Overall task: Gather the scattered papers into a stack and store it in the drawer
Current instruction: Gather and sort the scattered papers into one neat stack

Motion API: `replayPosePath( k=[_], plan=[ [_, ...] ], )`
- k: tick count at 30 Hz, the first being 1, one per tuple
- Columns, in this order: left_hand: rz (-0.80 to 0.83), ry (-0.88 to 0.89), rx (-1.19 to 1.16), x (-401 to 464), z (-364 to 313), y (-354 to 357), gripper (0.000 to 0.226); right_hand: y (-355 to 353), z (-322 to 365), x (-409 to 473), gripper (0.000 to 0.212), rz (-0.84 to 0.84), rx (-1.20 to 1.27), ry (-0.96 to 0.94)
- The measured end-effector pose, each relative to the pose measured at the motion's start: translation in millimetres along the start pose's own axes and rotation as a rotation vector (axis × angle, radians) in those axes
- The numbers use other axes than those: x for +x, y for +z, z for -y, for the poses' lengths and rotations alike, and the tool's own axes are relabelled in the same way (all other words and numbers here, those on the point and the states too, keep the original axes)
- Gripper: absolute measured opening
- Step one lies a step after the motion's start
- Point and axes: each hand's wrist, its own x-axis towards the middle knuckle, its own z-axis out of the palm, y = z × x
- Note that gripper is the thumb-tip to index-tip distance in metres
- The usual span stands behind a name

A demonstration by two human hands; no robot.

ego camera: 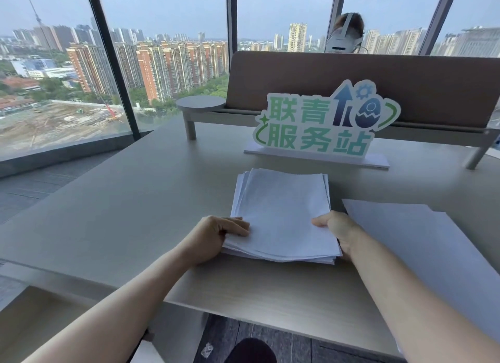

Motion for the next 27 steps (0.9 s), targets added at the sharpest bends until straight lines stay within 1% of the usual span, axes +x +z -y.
replayPosePath(
  k=[1, 3, 4, 5, 8, 10, 12, 14, 16, 19, 21, 22, 25, 27],
  plan=[
    [-0.005, -0.02, -0.003, 0.1, -1.5, -0.6, 0.053, -0.2, 0.0, 0.2, 0.03, -0.007, 0.0, -0.013],
    [-0.052, -0.06, -0.036, 2.9, -0.1, -0.6, 0.059, 0.2, -0.8, -0.5, 0.033, -0.013, 0.005, -0.058],
    [-0.101, -0.096, -0.092, 5.3, 2.3, -0.6, 0.061, 1.0, -1.1, -1.8, 0.032, -0.02, 0.004, -0.086],
    [-0.155, -0.147, -0.163, 7.1, 2.2, -1.4, 0.058, 1.5, -1.8, -2.9, 0.031, -0.031, 0.002, -0.116],
    [-0.27, -0.292, -0.376, 16.0, 2.2, -5.3, 0.028, 3.9, -2.0, -7.4, 0.025, -0.057, 0.031, -0.211],
    [-0.289, -0.331, -0.502, 23.6, -0.6, -8.0, 0.032, 5.6, 1.0, -12.1, 0.027, -0.046, 0.05, -0.292],
    [-0.27, -0.379, -0.634, 32.0, -10.4, -10.6, 0.033, 6.4, 6.0, -17.6, 0.035, -0.002, 0.054, -0.403],
    [-0.23, -0.403, -0.69, 40.7, -21.8, -12.5, 0.048, 7.5, 11.8, -25.8, 0.044, 0.034, 0.05, -0.521],
    [-0.275, -0.361, -0.724, 46.0, -37.9, -13.7, 0.045, 9.3, 17.6, -34.3, 0.047, 0.029, 0.049, -0.625],
    [-0.422, -0.183, -0.739, 48.5, -60.7, -14.6, 0.029, 10.6, 25.0, -45.5, 0.048, -0.015, 0.093, -0.765],
    [-0.473, -0.063, -0.729, 45.3, -73.4, -12.4, 0.03, 10.1, 27.0, -49.7, 0.047, -0.034, 0.11, -0.83],
    [-0.487, -0.03, -0.731, 42.5, -77.8, -9.7, 0.03, 9.8, 26.4, -50.8, 0.046, -0.043, 0.101, -0.855],
    [-0.496, 0.001, -0.723, 32.8, -82.1, 2.9, 0.027, 9.8, 16.6, -52.4, 0.036, -0.072, 0.062, -0.864],
    [-0.491, -0.001, -0.719, 25.5, -79.9, 12.5, 0.026, 8.9, 6.2, -52.4, 0.038, -0.092, 0.045, -0.844]
  ],
)
